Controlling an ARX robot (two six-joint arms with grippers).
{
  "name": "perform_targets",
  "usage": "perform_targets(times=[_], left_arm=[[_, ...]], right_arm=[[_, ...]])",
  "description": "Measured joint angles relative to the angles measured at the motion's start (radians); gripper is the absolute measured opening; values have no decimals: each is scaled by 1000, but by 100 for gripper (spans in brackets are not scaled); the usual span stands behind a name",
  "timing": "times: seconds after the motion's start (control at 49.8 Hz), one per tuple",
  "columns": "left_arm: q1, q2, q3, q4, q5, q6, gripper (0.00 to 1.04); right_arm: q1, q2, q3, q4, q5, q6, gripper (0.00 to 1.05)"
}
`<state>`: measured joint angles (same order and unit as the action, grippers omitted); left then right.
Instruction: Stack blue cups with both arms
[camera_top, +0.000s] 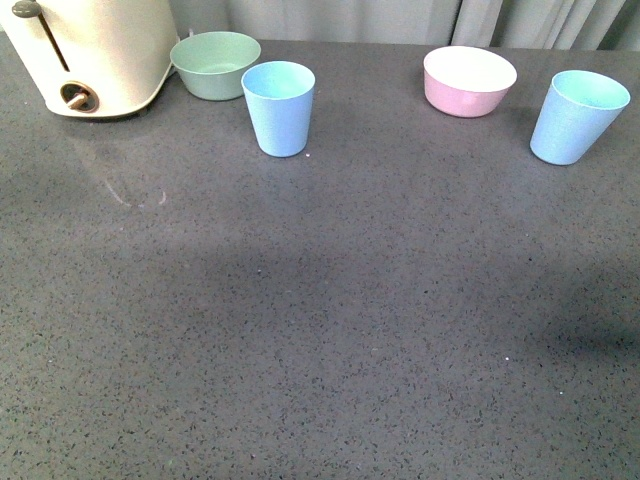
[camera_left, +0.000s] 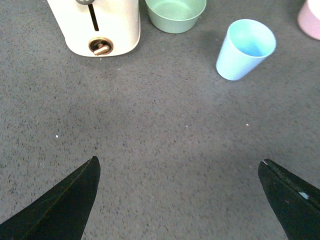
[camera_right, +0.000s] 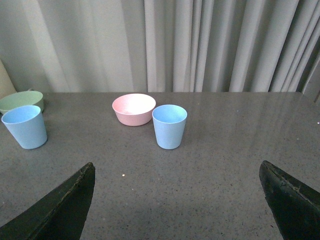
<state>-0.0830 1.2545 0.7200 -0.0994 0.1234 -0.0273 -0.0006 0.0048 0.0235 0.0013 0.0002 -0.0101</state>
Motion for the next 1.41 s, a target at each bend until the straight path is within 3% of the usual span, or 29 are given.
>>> perform_targets(times=[0.201, 0.643, 1.005, 1.407], left_arm=[[-108, 352, 267, -24, -47, -70, 96], [-224, 691, 626, -174, -131, -156, 96], [-244, 935, 982, -346, -212, -337, 96], [-257, 1052, 1138, -420, -243, -409, 96]], right_arm=[[0, 0, 0, 0, 0, 0, 96], [0, 0, 0, 0, 0, 0, 96], [0, 0, 0, 0, 0, 0, 96], [0, 0, 0, 0, 0, 0, 96]])
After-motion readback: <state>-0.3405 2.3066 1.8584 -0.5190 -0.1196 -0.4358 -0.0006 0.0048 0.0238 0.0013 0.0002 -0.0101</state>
